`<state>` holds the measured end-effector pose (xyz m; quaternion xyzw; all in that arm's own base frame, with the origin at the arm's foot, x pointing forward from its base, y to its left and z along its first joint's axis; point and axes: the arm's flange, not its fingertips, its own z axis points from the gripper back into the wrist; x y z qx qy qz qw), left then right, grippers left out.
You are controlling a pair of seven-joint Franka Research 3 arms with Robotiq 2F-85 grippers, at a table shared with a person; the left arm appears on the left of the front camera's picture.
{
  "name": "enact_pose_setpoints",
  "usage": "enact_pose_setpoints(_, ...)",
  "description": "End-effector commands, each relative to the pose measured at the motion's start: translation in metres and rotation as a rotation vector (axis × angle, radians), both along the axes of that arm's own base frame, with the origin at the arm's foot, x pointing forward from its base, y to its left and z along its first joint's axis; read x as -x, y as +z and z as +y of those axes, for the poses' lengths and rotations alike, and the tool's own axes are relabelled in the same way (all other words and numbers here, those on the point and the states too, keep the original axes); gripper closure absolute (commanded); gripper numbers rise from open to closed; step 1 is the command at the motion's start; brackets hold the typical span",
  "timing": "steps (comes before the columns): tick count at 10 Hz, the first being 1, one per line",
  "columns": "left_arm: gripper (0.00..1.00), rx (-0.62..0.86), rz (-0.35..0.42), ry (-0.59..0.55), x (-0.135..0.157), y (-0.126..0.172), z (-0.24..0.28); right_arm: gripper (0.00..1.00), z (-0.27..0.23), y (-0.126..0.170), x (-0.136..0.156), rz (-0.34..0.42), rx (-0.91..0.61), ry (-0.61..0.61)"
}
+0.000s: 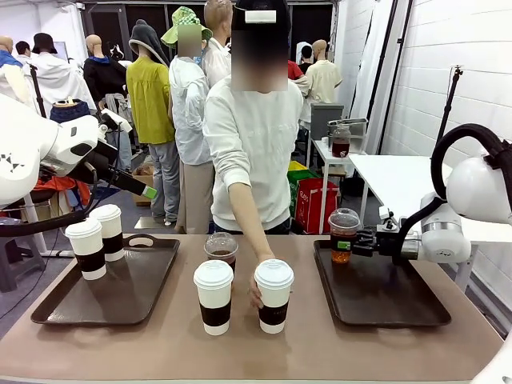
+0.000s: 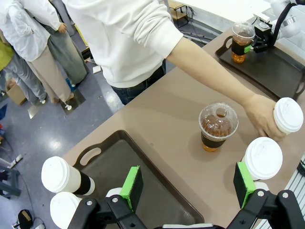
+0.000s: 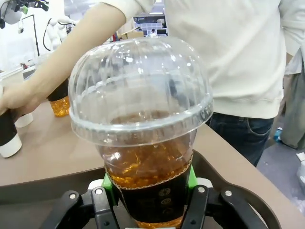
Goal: Distribute the coffee onto the tray.
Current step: Pick up one iced Americano and place it on the right Handle tray.
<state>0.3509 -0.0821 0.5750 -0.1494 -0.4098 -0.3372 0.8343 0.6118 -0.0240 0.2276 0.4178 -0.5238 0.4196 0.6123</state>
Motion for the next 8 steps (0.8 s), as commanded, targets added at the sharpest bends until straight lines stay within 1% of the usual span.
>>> enact_pose_setpoints(1, 0.0, 0.017, 0.006, -0.012, 0.0, 0.0, 0.0, 0.4, 0.003, -0.001, -0.011, 0.002, -0.01, -0.029)
enact_pose_setpoints(2, 0.0, 0.017, 0.006, -0.012, 0.0, 0.0, 0.0, 0.37, 0.002, -0.002, -0.012, 0.008, -0.002, -0.032)
enact_pose_setpoints(4, 0.0, 0.017, 0.006, -0.012, 0.0, 0.0, 0.0, 0.0, 0.002, 0.001, -0.009, 0.033, 0.001, -0.032)
enact_pose_setpoints(8, 0.0, 0.017, 0.006, -0.012, 0.0, 0.0, 0.0, 0.0, -0.006, 0.01, 0.006, 0.079, 0.006, -0.041)
